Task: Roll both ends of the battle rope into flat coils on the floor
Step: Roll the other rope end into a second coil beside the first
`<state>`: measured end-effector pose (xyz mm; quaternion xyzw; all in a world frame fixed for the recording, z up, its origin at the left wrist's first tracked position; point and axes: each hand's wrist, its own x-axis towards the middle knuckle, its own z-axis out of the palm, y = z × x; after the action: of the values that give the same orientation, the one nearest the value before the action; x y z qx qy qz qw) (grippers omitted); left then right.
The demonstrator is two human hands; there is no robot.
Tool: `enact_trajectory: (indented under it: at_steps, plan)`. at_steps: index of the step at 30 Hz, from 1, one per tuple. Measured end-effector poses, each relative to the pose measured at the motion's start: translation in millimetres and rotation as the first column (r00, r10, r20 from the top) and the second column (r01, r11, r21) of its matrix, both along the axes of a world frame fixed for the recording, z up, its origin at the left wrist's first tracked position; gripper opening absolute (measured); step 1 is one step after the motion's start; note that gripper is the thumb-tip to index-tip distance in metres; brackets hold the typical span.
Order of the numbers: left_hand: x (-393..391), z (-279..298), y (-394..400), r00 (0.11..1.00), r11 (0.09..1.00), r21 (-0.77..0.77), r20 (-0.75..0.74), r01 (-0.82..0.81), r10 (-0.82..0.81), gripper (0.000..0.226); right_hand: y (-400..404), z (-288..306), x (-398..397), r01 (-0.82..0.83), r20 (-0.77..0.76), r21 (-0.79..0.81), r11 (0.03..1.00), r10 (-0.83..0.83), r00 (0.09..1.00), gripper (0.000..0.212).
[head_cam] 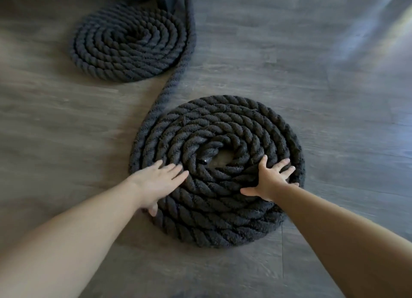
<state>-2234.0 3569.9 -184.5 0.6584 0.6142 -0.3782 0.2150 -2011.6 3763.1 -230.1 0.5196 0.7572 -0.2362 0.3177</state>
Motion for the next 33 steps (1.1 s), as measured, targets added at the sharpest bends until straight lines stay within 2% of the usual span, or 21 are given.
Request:
enact_trajectory:
  at_steps: [4, 11, 14, 17, 20, 22, 23, 26, 28, 31, 33]
  plan:
    - [-36.9, -12.7, 4.6, 0.989, 0.998, -0.03, -0.141, 0.052, -0.055, 0.164, 23.7, 0.7, -4.9, -0.058, 0.019, -0.003, 0.998, 0.058, 0.998, 0.135]
    - [-49.8, -38.5, 21.8, 0.997, 1.0, -0.009, -0.072, -0.002, 0.001, 0.167, 65.8, 0.1, -17.9, -0.143, 0.011, -0.001, 0.99, 0.143, 0.99, 0.131]
    - [-52.7, -44.6, 28.1, 0.997, 0.999, 0.04, -0.062, -0.037, 0.04, 0.166, 86.2, 2.6, -31.7, -0.143, 0.008, 0.053, 0.988, 0.143, 0.99, 0.122]
    - [-51.9, -48.2, 36.2, 0.995, 0.993, 0.072, -0.034, -0.092, 0.095, 0.166, 95.3, 3.9, -49.2, -0.054, -0.003, 0.15, 0.987, 0.055, 0.998, 0.116]
    - [-46.4, -51.5, 47.8, 0.99, 0.985, 0.107, -0.015, -0.138, 0.14, 0.166, 89.1, 4.3, -62.8, 0.183, -0.029, 0.25, 0.951, -0.182, 0.983, 0.109]
    - [-40.0, -51.2, 58.7, 0.986, 0.98, 0.112, -0.012, -0.162, 0.164, 0.163, 71.6, 5.1, -70.8, 0.403, -0.055, 0.209, 0.891, -0.4, 0.915, 0.106]
    - [-36.7, -50.0, 64.6, 0.984, 0.978, 0.107, -0.01, -0.178, 0.18, 0.163, 58.5, 4.9, -74.6, 0.479, -0.051, 0.158, 0.864, -0.477, 0.877, 0.111]
    - [-24.5, -39.8, 82.5, 0.968, 0.964, 0.086, 0.004, -0.25, 0.251, 0.163, 8.1, 2.0, -85.0, 0.507, 0.037, 0.01, 0.862, -0.507, 0.861, 0.139]
    - [-16.2, -33.6, 94.0, 0.964, 0.963, 0.05, -0.009, -0.266, 0.267, 0.162, -12.7, -0.8, -89.0, 0.445, 0.112, -0.034, 0.895, -0.439, 0.892, 0.143]
    - [-24.2, -22.6, 113.6, 0.982, 0.982, -0.013, 0.002, -0.187, 0.187, 0.148, -7.2, -2.9, -94.1, 0.367, 0.17, -0.045, 0.929, -0.355, 0.919, 0.145]
    - [-50.7, -14.1, 128.1, 0.988, 0.996, 0.051, 0.135, -0.077, 0.07, 0.117, 3.4, -4.4, -90.9, 0.332, 0.155, -0.043, 0.942, -0.322, 0.934, 0.145]
